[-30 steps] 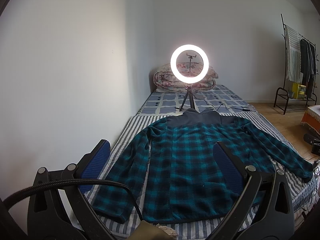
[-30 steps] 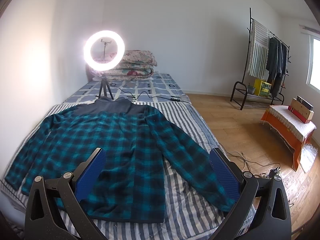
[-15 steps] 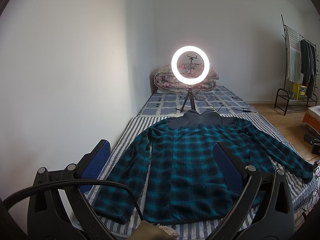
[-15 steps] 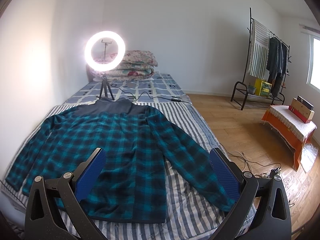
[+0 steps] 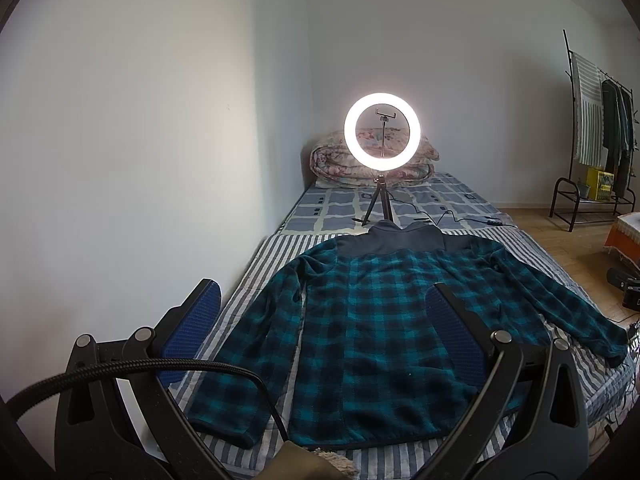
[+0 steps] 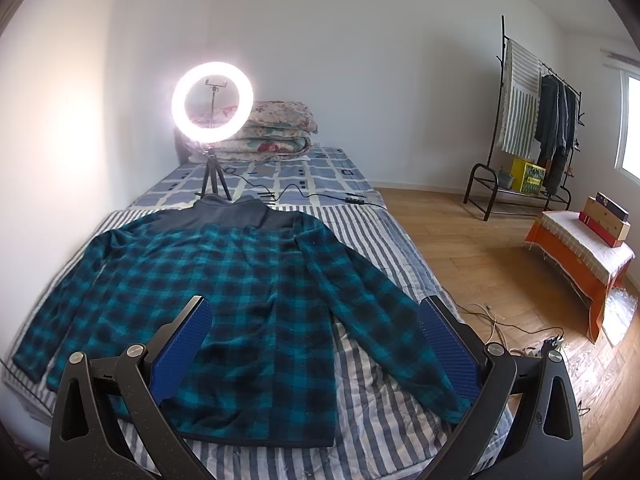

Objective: Fold large clothes

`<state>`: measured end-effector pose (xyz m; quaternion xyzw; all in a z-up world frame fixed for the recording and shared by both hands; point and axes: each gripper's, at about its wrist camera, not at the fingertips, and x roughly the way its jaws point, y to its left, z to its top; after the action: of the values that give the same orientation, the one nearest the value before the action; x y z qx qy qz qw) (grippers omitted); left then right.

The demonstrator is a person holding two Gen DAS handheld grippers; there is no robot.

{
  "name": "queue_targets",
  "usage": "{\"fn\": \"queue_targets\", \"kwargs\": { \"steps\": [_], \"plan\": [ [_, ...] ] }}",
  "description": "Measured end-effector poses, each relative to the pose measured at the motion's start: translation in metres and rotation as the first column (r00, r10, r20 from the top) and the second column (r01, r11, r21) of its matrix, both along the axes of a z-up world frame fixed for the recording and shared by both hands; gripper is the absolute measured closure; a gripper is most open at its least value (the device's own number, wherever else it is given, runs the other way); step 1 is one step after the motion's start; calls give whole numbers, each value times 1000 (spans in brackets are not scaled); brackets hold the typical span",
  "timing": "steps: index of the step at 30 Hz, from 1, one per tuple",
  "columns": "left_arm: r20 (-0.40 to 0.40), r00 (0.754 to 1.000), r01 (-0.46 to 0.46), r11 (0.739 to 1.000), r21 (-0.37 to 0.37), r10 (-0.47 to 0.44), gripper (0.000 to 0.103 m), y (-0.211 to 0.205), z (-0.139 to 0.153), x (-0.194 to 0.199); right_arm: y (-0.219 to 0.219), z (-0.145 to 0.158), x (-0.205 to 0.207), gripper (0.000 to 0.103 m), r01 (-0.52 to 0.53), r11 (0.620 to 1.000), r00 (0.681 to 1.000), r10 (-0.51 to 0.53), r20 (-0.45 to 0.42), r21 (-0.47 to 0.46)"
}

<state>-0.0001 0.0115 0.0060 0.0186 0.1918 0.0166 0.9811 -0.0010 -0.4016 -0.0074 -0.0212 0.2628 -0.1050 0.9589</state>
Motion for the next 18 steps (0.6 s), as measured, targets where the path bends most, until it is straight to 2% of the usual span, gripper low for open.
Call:
{"fn": "queue_targets", "kwargs": {
  "steps": [18],
  "plan": [
    [5,1000,-5,1000,0,5,0,4,4,-1,0,0,0,0,-1,1000,1000,1,0,0]
  ]
}}
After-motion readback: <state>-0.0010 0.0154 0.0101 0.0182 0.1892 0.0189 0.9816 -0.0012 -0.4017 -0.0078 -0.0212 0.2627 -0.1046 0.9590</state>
